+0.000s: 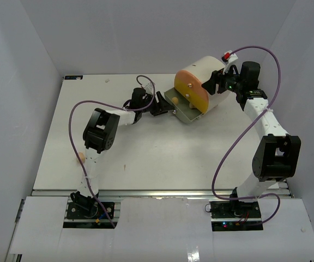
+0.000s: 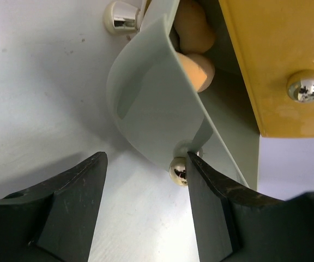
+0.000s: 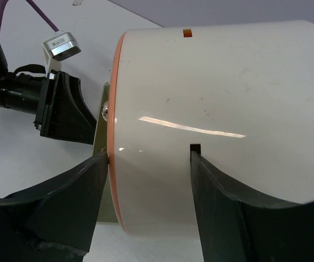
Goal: Organize the makeup
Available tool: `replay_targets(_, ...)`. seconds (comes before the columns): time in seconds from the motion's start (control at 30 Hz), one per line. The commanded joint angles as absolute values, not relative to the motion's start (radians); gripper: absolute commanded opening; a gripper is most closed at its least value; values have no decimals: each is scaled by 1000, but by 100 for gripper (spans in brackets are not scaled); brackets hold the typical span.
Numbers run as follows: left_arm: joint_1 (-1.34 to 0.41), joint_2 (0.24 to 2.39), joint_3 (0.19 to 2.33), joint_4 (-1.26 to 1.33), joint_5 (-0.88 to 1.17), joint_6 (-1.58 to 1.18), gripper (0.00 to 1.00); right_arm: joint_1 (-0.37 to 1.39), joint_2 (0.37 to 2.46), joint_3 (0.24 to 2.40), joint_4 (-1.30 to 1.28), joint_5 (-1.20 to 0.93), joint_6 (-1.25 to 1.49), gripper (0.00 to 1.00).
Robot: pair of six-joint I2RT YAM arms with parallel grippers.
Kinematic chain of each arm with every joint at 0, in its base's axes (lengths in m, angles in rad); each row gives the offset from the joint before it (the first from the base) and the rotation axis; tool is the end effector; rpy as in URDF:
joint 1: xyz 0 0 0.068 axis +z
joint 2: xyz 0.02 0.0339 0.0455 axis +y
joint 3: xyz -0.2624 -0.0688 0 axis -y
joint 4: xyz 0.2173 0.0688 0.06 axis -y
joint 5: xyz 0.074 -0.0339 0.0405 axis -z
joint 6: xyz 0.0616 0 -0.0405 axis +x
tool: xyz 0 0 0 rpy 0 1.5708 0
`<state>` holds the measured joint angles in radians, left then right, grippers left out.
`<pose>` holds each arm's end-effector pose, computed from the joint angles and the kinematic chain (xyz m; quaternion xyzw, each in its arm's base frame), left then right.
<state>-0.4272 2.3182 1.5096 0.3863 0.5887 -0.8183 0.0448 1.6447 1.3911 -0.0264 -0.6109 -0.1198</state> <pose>0.4464 -0.2408 0.1389 -0.0015 0.8188 -0.5011 0.2802 0.3824 0.0525 0.3444 -0.2429 0.7444 0.2186 0.5823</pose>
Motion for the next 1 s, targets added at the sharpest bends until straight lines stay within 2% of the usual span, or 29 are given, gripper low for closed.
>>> replay_targets(0.0, -450, 2338, 1590, 378, 594, -832, 70, 54, 1670, 1388, -135, -675, -104, 67)
replay_targets(0.97, -515, 2528, 1887, 390, 526, -991, 71, 75, 1678, 1351, -156, -706, -97, 64)
